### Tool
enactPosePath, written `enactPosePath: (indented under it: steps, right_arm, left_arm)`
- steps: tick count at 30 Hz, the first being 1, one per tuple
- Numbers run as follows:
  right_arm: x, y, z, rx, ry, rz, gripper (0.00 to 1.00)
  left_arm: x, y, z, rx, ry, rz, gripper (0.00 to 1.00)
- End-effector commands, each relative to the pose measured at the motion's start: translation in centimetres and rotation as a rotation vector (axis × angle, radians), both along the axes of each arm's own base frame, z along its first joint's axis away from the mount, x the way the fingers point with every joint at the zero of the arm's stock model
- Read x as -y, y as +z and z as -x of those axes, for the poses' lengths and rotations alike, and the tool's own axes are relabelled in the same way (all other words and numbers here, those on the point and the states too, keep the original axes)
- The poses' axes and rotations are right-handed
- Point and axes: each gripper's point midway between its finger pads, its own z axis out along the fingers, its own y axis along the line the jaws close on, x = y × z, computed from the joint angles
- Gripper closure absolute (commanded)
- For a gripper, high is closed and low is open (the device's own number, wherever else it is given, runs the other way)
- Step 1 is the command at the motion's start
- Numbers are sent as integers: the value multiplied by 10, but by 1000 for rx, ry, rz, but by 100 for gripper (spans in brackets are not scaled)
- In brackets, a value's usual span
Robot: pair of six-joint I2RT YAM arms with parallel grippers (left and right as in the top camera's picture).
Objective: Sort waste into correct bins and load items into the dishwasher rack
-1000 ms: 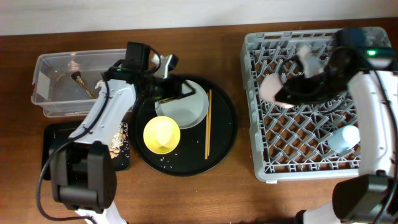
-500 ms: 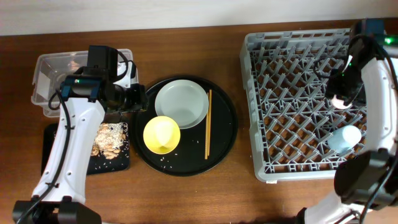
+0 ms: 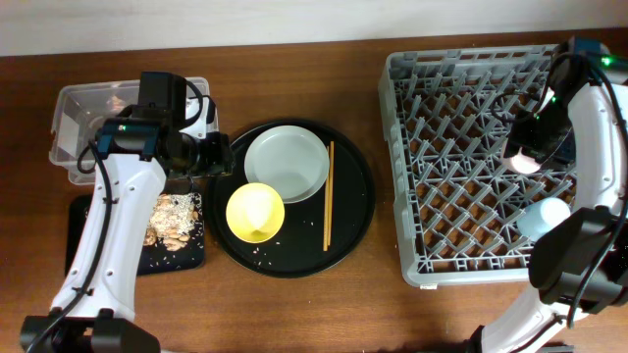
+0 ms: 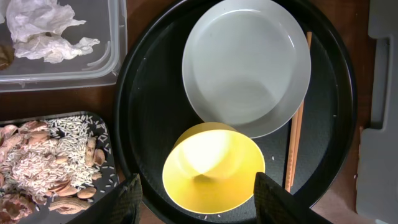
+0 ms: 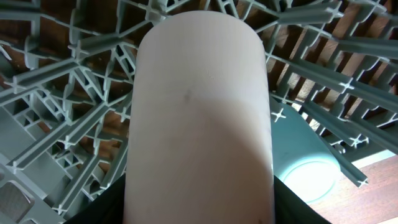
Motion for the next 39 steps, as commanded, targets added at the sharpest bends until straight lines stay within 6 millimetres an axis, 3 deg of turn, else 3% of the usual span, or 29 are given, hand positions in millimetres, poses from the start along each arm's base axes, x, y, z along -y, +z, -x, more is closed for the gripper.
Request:
enactPosePath:
  steps: [1,2,3,12,14,16,18,19,21,23,25,27,28,31,35,37,39]
  right_arm:
    - [-2,-11,3,-30,-1,-17,50]
    - [-2,-12,3,-33,-1,-18,39]
    - [-2,-14,4,-38,-1,-20,22]
    - [-7,-22,10,-62,8,-42,11]
    - [-31,-3,4,6,89,-171,11]
    - [-55,34,-6,122,162,-269,11]
    - [-81,77,-12,246,243,-295,1]
    - [-110,102,-13,327,337,-305,1]
    - [-163,115,-11,363,441,-427,1]
    - [-217,110,2,312,600,-412,4]
    - [-241,99,10,251,630,-284,5]
    - [-274,88,20,208,709,-278,9]
    - [-293,72,23,151,705,-265,9]
    - [-318,32,27,31,719,-224,15]
    - [-322,-17,25,-110,654,-186,18]
    - [-322,-28,28,-135,649,-181,18]
    - [-320,-51,31,-157,645,-178,18]
  left_arm:
    - [-1,5,1,18,-14,-14,43]
    - [-1,5,1,18,-14,-14,43]
    - [-1,5,1,18,-14,-14,43]
    - [-1,5,2,15,-14,-15,40]
    - [-7,3,2,12,-1,-48,28]
    - [-23,0,6,-6,30,-133,27]
    - [-33,-4,14,-42,46,-186,27]
    - [-33,-5,18,-57,45,-187,22]
    - [-39,-6,22,-83,97,-176,13]
    - [-59,-8,28,-126,224,-154,4]
    - [-76,-9,32,-146,283,-149,2]
    - [-80,-9,33,-150,294,-149,2]
    - [-80,-9,32,-149,295,-149,2]
    - [-80,-9,33,-150,294,-149,2]
    - [-80,-9,33,-149,294,-149,1]
    - [-80,-9,32,-149,294,-149,1]
    - [-80,-9,32,-145,294,-149,1]
